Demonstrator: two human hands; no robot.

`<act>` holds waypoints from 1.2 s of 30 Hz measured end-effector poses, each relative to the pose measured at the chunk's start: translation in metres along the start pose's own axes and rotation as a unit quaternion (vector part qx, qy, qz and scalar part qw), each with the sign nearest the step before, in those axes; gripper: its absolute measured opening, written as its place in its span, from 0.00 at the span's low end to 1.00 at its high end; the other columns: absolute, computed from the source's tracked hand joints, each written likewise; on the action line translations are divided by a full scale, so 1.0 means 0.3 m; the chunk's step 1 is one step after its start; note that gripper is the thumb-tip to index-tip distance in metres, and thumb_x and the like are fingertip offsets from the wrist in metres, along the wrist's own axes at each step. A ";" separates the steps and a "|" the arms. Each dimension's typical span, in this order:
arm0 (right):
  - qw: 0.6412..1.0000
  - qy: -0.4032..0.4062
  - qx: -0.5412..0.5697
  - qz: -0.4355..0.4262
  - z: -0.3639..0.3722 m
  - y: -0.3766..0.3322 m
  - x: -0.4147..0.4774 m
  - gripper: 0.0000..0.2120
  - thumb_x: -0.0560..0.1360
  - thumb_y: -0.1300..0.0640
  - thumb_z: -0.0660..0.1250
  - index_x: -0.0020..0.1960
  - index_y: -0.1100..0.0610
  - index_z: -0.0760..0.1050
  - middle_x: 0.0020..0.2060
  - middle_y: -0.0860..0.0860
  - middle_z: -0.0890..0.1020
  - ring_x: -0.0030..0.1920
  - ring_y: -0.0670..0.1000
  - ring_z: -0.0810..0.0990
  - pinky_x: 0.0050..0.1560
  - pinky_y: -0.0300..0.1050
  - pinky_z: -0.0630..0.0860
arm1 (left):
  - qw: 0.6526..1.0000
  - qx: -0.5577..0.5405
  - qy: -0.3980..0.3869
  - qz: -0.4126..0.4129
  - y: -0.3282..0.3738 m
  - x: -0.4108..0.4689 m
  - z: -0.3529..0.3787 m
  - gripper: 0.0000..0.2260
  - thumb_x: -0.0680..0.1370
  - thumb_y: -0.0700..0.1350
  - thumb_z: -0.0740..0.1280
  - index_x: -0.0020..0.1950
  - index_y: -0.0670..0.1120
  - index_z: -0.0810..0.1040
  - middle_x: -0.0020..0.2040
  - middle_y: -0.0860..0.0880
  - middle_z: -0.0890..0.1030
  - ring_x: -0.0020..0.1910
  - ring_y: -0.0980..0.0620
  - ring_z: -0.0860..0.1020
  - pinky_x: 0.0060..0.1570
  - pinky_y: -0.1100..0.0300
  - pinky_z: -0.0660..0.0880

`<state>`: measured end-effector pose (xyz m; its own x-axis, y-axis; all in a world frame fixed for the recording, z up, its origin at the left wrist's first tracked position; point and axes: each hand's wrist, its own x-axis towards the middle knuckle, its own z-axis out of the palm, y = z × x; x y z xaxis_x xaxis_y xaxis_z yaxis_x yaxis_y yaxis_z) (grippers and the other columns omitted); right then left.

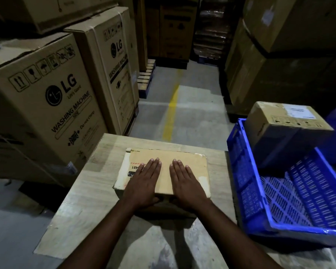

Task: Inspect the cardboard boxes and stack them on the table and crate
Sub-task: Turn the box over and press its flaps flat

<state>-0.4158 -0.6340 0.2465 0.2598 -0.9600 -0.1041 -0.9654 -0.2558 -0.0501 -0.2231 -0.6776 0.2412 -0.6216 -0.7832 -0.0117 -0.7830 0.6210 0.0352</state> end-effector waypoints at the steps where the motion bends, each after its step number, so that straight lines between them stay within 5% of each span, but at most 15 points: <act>1: 1.000 -0.006 0.003 0.000 -0.007 0.002 0.001 0.52 0.65 0.38 0.73 0.76 0.68 0.58 0.75 0.66 0.61 0.76 0.64 0.61 0.73 0.61 0.62 | 1.000 0.000 -0.002 0.000 -0.001 -0.001 -0.002 0.55 0.62 0.68 0.70 0.78 0.40 0.55 0.78 0.41 0.60 0.77 0.44 0.59 0.76 0.47 0.54; 6: 0.999 -0.001 0.020 -0.048 -0.038 0.000 -0.012 0.52 0.72 0.44 0.70 0.80 0.62 0.41 0.79 0.58 0.41 0.79 0.57 0.40 0.76 0.52 0.35 | 1.000 -0.021 0.012 0.015 -0.037 -0.016 0.009 0.53 0.65 0.68 0.68 0.80 0.41 0.51 0.80 0.43 0.52 0.79 0.46 0.53 0.77 0.50 0.48; 14: 0.998 -0.016 0.038 -0.053 -0.059 0.005 0.004 0.47 0.77 0.45 0.66 0.80 0.60 0.38 0.79 0.58 0.39 0.79 0.56 0.37 0.75 0.49 0.33 | 1.000 -0.019 0.001 0.022 -0.080 -0.010 0.000 0.53 0.69 0.68 0.68 0.81 0.45 0.43 0.81 0.48 0.44 0.80 0.49 0.44 0.76 0.54 0.41; 18: 0.994 -0.039 0.090 -0.037 -0.078 0.091 -0.028 0.55 0.71 0.28 0.62 0.80 0.59 0.38 0.78 0.53 0.36 0.78 0.52 0.36 0.75 0.48 0.35 | 0.999 -0.027 -0.011 -0.016 -0.149 -0.057 -0.026 0.57 0.64 0.79 0.58 0.81 0.48 0.41 0.79 0.52 0.39 0.79 0.52 0.40 0.75 0.54 0.40; 21: 0.987 -0.013 0.154 0.040 -0.074 0.187 -0.070 0.55 0.69 0.21 0.45 0.81 0.58 0.40 0.79 0.55 0.39 0.79 0.52 0.37 0.76 0.47 0.38 | 0.991 -0.100 0.008 -0.089 -0.241 -0.127 -0.020 0.57 0.62 0.84 0.51 0.80 0.52 0.41 0.79 0.54 0.39 0.78 0.54 0.40 0.76 0.51 0.43; 23: 0.968 0.026 0.229 0.095 -0.053 0.226 -0.096 0.52 0.69 0.21 0.38 0.81 0.57 0.42 0.79 0.52 0.40 0.79 0.49 0.38 0.76 0.43 0.38 | 0.950 -0.270 0.034 -0.151 -0.276 -0.169 -0.007 0.50 0.66 0.81 0.49 0.80 0.55 0.44 0.80 0.57 0.45 0.78 0.56 0.44 0.77 0.51 0.49; 26: 0.939 0.082 0.308 0.132 -0.020 0.203 -0.115 0.38 0.81 0.36 0.49 0.80 0.55 0.38 0.78 0.48 0.36 0.78 0.45 0.36 0.70 0.28 0.37 | 0.814 -0.527 0.019 -0.241 -0.238 -0.197 0.010 0.42 0.69 0.76 0.57 0.78 0.58 0.60 0.73 0.57 0.67 0.71 0.54 0.68 0.71 0.50 0.65; 29: 0.920 0.100 0.347 0.154 -0.012 0.178 -0.105 0.34 0.83 0.48 0.54 0.80 0.56 0.39 0.79 0.48 0.37 0.76 0.41 0.37 0.62 0.17 0.39 | 0.707 -0.650 0.047 -0.273 -0.187 -0.182 0.029 0.31 0.69 0.69 0.67 0.66 0.52 0.77 0.59 0.51 0.83 0.59 0.50 0.81 0.65 0.45 0.73; 32: 0.917 0.098 0.352 0.158 -0.014 0.193 -0.095 0.33 0.84 0.49 0.54 0.80 0.56 0.40 0.78 0.47 0.37 0.77 0.42 0.40 0.65 0.20 0.44 | 0.693 -0.658 0.083 -0.283 -0.175 -0.161 0.013 0.28 0.70 0.64 0.68 0.64 0.49 0.78 0.56 0.49 0.84 0.57 0.48 0.82 0.63 0.44 0.75; 36: 0.911 0.125 0.359 0.163 -0.016 0.204 -0.082 0.31 0.84 0.50 0.55 0.81 0.56 0.46 0.79 0.46 0.37 0.77 0.42 0.47 0.73 0.40 0.60 | 0.705 -0.651 0.108 -0.259 -0.165 -0.119 -0.037 0.22 0.74 0.59 0.66 0.65 0.51 0.77 0.55 0.51 0.84 0.57 0.49 0.82 0.60 0.48 0.77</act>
<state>-0.4815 -0.6265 0.2507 -0.1369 -0.9906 -0.0049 -0.7046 0.1009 -0.7024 -0.1619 -0.6806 0.2508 -0.1307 -0.9684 -0.2124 -0.1344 -0.1949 0.9716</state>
